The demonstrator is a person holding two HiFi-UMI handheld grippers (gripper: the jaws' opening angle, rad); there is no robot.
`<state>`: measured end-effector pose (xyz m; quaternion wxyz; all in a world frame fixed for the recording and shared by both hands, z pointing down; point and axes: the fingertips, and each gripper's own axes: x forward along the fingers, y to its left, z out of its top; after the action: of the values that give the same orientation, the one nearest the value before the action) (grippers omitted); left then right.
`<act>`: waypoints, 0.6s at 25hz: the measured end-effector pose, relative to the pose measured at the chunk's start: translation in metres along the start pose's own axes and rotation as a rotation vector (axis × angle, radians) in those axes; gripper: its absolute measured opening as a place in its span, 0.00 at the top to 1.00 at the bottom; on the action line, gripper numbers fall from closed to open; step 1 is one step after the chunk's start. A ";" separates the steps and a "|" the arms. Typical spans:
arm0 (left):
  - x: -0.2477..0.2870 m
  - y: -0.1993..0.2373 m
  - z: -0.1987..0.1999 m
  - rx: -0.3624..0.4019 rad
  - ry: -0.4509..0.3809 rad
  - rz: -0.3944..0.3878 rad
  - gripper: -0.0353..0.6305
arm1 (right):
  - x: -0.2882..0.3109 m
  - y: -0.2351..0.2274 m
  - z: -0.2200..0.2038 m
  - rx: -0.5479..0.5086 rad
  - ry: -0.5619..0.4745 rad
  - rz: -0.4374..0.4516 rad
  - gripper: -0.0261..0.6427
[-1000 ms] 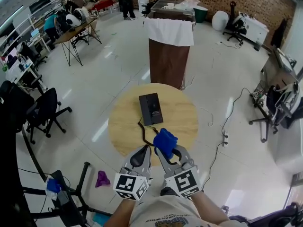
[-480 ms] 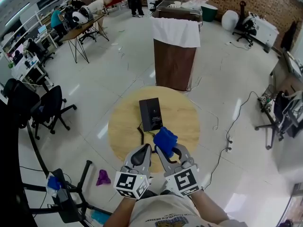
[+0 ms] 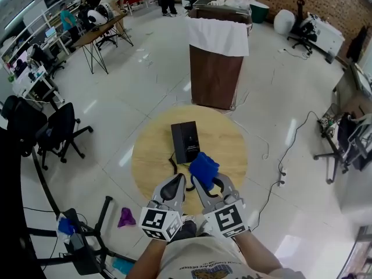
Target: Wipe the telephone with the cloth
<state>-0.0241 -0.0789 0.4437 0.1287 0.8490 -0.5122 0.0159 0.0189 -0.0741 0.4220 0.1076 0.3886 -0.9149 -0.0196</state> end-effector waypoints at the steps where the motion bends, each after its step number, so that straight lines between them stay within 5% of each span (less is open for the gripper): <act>1: 0.003 0.004 -0.001 -0.007 0.004 -0.005 0.94 | 0.004 -0.002 -0.001 -0.002 -0.003 -0.002 0.87; 15: 0.048 0.058 -0.025 -0.145 0.079 -0.133 0.87 | 0.047 -0.014 -0.014 0.012 0.061 -0.059 0.87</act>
<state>-0.0496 -0.1408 0.4872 0.2105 0.8684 -0.4489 0.0037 -0.0001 -0.1169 0.4426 0.1325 0.4164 -0.8995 -0.0053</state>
